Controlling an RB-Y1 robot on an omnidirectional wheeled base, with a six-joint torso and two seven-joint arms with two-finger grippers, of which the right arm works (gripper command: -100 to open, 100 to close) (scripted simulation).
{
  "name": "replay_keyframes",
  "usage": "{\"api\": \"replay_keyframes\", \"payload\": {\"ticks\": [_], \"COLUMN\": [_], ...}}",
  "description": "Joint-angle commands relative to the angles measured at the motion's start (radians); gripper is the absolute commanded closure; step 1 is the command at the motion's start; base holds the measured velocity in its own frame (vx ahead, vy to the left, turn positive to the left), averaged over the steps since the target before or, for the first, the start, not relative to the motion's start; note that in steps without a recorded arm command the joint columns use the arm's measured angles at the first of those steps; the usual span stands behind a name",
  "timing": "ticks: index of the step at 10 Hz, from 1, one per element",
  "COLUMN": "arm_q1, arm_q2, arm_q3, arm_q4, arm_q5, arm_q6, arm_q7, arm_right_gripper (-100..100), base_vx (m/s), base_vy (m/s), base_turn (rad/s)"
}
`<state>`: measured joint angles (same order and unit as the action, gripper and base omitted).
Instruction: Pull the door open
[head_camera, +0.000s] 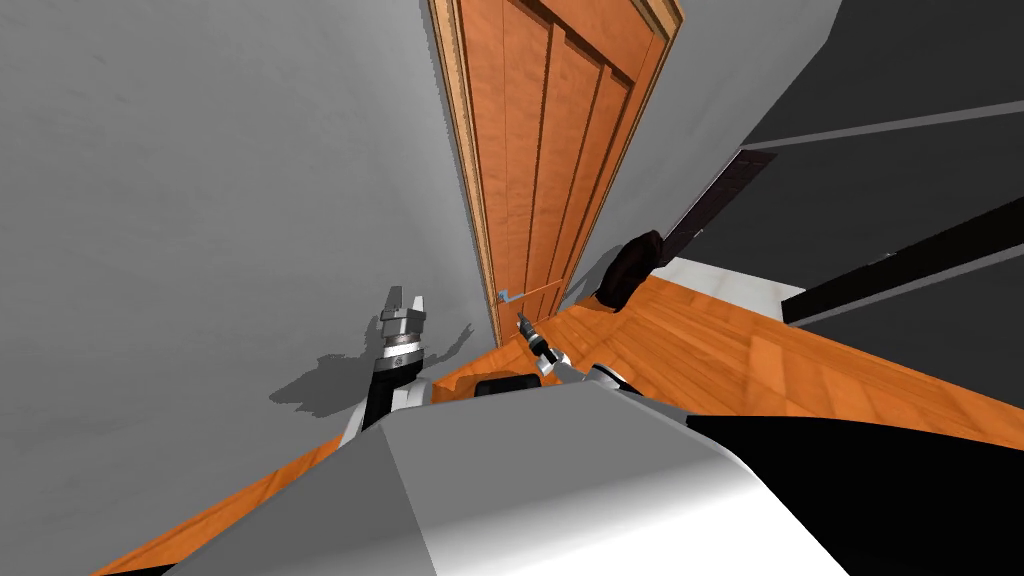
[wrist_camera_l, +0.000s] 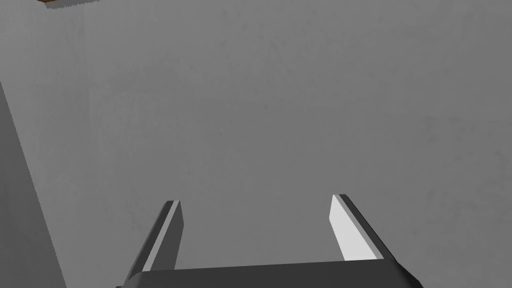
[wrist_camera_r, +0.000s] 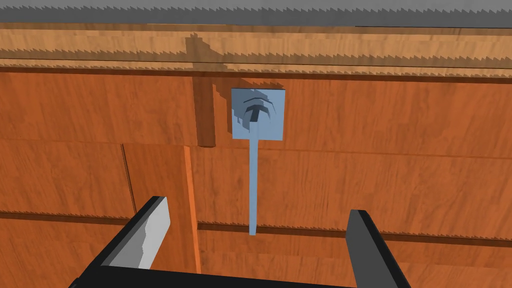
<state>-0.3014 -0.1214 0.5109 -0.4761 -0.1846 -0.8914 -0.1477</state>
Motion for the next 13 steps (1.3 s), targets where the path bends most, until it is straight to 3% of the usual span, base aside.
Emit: {"api": "replay_keyframes", "payload": {"ticks": [1,2,4,5,9,11,12,13], "arm_q1": [-0.015,-0.008,-0.008,-0.001,0.014,0.014,0.023,0.023], "arm_q2": [0.009,0.001,0.001,-0.008,-0.027,-0.027,-0.038,-0.038], "arm_q3": [-0.004,-0.037,-0.037,-0.074,-0.156,-0.156,-0.200,-0.200], "arm_q4": [0.047,0.049,0.049,0.050,0.054,0.083,0.056,0.056], "arm_q5": [-0.001,-0.002,-0.002,-0.003,-0.005,-0.005,-0.006,-0.006], "arm_q6": [-0.024,-0.025,-0.025,-0.026,-0.028,-0.028,-0.029,-0.029], "arm_q7": [-0.002,-0.001,-0.001,0.000,0.003,0.003,0.005,0.005], "arm_right_gripper": [-100,-100,-100,-100,-100,-100,-100,-100], "base_vx": [-0.021,-0.041,-0.030,-0.036,-0.040,-0.005,-0.003,0.001], "base_vy": [0.000,0.008,0.006,0.026,0.031,0.009,0.018,0.011], "base_turn": [-0.024,0.273,0.072,0.287,0.219,0.023,0.285,0.147]}}
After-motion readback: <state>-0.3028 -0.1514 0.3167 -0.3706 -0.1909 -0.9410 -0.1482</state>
